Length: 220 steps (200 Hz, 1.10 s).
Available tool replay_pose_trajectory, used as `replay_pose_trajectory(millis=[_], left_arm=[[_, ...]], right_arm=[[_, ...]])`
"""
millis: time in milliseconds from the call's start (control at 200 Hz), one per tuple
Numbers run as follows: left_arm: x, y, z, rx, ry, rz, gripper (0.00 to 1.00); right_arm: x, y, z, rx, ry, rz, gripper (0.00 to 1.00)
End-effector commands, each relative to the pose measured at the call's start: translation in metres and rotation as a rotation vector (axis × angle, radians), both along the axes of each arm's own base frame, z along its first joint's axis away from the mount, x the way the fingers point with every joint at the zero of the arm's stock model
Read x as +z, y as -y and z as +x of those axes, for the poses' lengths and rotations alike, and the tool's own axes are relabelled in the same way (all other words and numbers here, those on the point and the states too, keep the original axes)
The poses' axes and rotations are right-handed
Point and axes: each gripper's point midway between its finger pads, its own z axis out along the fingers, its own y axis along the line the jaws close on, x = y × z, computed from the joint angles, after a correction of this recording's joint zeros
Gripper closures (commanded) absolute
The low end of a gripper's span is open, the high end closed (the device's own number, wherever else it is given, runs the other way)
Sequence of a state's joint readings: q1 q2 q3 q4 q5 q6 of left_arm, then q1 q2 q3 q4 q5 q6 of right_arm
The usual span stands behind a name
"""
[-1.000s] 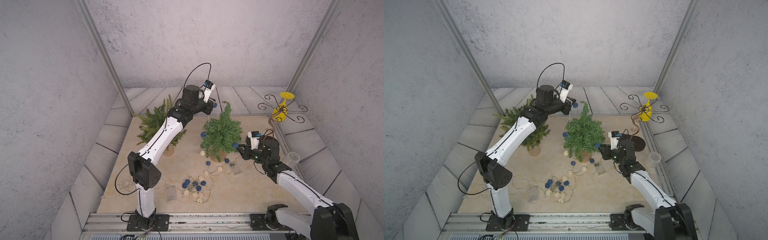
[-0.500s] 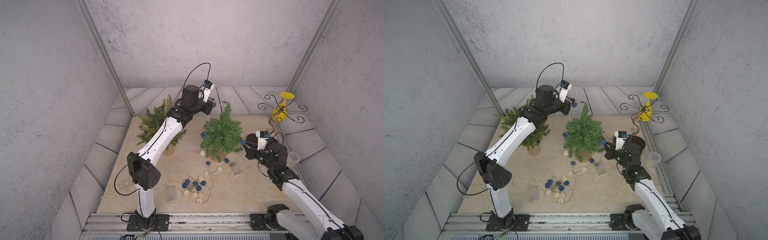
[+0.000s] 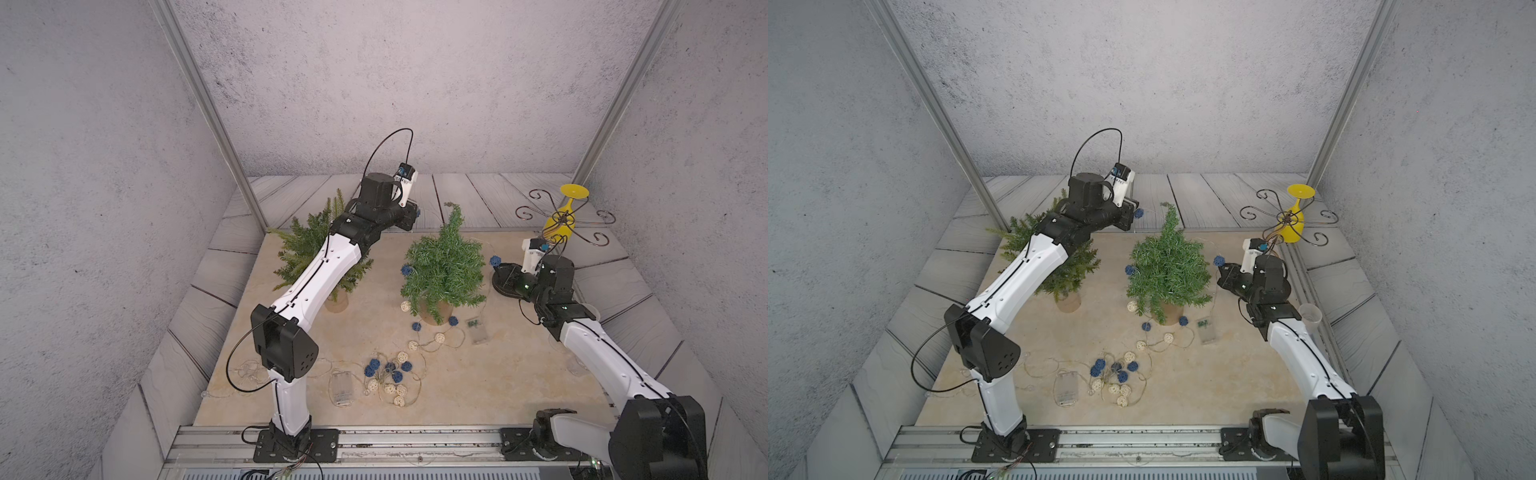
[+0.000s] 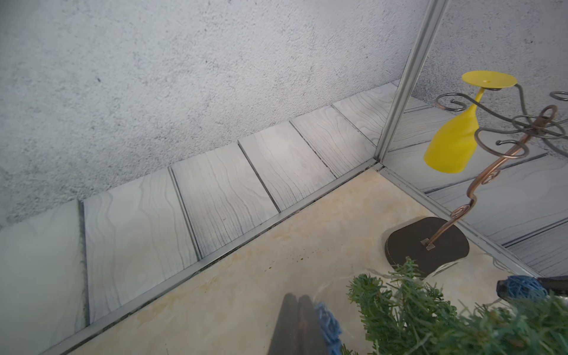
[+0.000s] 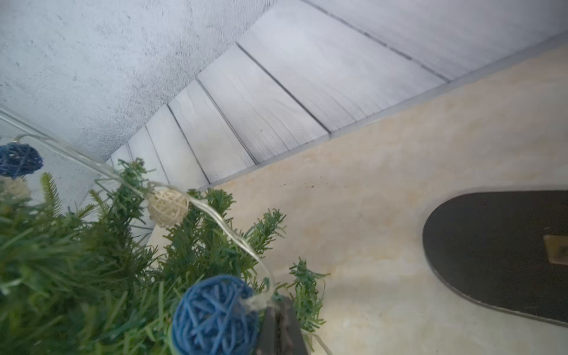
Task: Wrap string light around the christmas tree
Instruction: Wrap the light string around the Christmas tree.
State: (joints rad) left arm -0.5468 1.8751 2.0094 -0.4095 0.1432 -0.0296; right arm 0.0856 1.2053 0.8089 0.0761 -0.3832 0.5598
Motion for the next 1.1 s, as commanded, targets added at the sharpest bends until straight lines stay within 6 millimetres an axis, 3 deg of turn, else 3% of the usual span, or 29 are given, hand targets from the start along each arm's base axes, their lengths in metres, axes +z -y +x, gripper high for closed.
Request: replay_pose_trajectory(millis=[0, 265, 350, 495, 611, 746, 896, 956, 1096], left_arm=[[0.013, -0.021, -0.012, 0.059, -0.007, -0.018, 1.0], [0.01, -0.047, -0.025, 0.135, -0.04, 0.017, 1.0], [0.01, -0.04, -0.017, 0.106, -0.043, 0.006, 1.0], [-0.013, -0.028, -0.001, 0.09, -0.119, 0.046, 1.0], [-0.028, -0.028, -0.004, 0.088, -0.138, 0.046, 1.0], [-0.025, -0.032, -0.011, 0.092, -0.118, 0.02, 1.0], [-0.017, -0.036, -0.021, 0.079, -0.118, 0.021, 1.0], [-0.017, -0.04, -0.027, 0.081, -0.126, 0.025, 1.0], [-0.014, -0.044, -0.047, 0.036, -0.143, -0.016, 1.0]], right_arm=[[0.004, -0.017, -0.005, 0.083, -0.031, 0.043, 1.0], [-0.007, -0.027, -0.013, 0.123, -0.097, 0.03, 1.0], [-0.008, -0.023, -0.005, 0.1, -0.118, 0.0, 1.0], [-0.014, -0.015, 0.007, 0.06, -0.16, -0.026, 1.0], [-0.02, -0.021, 0.003, 0.098, -0.177, -0.003, 1.0], [-0.021, -0.017, 0.005, 0.087, -0.184, -0.02, 1.0], [-0.009, -0.025, 0.001, 0.134, -0.156, 0.012, 0.87], [-0.006, -0.027, -0.001, 0.142, -0.144, 0.019, 0.73], [-0.008, -0.021, -0.015, 0.122, -0.143, 0.007, 0.52]])
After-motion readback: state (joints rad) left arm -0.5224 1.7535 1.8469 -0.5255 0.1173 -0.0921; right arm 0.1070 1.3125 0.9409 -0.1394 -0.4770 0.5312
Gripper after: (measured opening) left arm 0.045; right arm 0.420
